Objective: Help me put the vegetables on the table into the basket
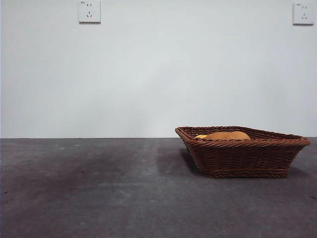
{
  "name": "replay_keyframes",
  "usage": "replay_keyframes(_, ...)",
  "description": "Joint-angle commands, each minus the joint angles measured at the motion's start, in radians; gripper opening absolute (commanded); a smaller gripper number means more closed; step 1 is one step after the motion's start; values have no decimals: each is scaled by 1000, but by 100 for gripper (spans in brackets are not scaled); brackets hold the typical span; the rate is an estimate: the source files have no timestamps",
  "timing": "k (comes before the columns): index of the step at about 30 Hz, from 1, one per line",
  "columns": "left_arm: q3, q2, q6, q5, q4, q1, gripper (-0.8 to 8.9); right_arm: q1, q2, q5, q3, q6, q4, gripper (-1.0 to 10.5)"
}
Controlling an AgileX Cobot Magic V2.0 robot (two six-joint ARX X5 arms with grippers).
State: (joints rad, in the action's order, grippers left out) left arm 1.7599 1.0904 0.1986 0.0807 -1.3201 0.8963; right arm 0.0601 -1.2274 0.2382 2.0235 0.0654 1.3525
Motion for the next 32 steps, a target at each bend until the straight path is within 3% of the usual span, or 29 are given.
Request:
replay_keyframes(1,-5,-65,-12,-3,1,2,-4,-2,97,-3,-1,-48,24,-11)
replay_keyframes(5,-4,-178,-15,2,2,2,-4,-2,195,-4,2,-141,24,-11)
replay_keyframes(13,-4,-228,-16,0,2,2,-4,-2,205,-4,5,-141,24,-11)
replay_keyframes(24,-4,-143,-26,-47,2,2,-4,-2,90,-4,5,-141,24,-11)
replay_keyframes(32,-9,-97,-382,-108,2,-34,-4,-2,-53,-4,5,-141,24,-11)
